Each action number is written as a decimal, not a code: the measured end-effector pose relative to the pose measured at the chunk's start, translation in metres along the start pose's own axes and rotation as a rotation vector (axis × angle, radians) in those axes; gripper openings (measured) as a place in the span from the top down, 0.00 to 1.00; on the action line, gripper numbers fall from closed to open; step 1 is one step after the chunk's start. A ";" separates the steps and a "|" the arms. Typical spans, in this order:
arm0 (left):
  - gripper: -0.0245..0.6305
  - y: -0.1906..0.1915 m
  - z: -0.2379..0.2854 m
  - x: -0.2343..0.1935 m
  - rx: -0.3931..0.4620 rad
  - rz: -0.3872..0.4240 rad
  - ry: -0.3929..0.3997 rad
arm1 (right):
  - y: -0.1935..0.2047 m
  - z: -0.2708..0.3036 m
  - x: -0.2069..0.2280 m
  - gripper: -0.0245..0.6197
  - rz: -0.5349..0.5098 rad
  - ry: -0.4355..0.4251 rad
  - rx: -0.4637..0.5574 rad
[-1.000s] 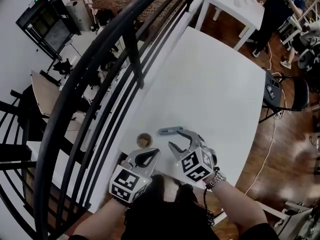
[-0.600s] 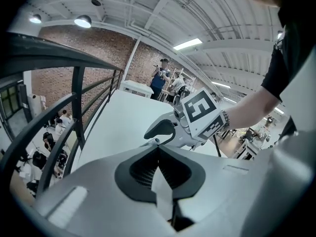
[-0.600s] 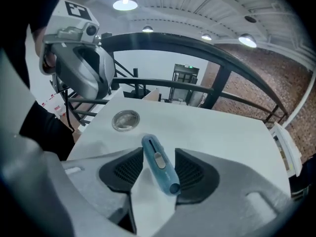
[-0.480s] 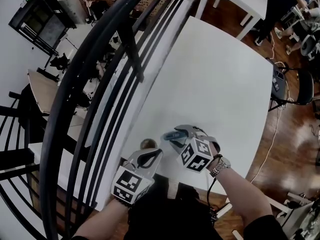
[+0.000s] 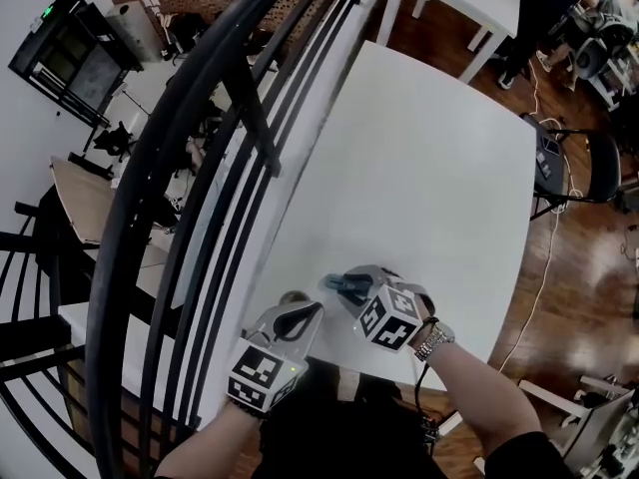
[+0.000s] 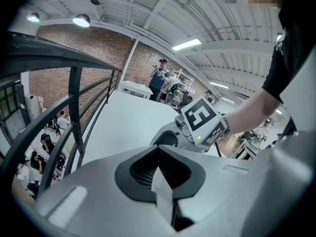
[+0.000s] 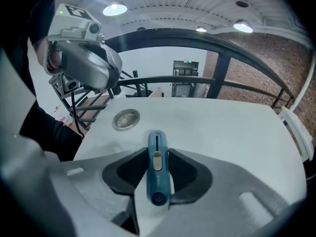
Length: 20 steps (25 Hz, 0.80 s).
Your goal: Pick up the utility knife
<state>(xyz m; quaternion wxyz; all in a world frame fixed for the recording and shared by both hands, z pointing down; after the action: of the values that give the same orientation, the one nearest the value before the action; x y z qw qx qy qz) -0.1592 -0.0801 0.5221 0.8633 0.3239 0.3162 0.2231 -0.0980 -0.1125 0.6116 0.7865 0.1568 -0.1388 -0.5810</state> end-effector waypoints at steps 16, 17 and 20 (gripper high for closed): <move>0.94 -0.024 0.007 0.035 0.026 0.084 0.020 | 0.020 -0.081 0.000 0.77 0.281 0.155 0.174; 0.94 -0.025 0.009 0.041 0.030 0.092 0.020 | 0.023 -0.089 -0.002 0.77 0.302 0.163 0.196; 0.94 -0.028 0.014 0.066 0.039 0.117 0.028 | 0.032 -0.118 -0.007 0.77 0.355 0.194 0.259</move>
<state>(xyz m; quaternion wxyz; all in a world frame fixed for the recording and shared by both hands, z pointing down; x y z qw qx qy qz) -0.0986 -0.0659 0.4843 0.8378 0.3554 0.3133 0.2714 -0.0246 -0.0873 0.5173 0.8594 0.2845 -0.1613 -0.3931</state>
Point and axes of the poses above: the fingertips, and each gripper's own axes: z forward along the fingers, x to its right, y out of its underside, the point moved 3 cm from there along -z, backward along the fingers, and after that the axes turned 7 degrees about -x, right-handed, at the moved point
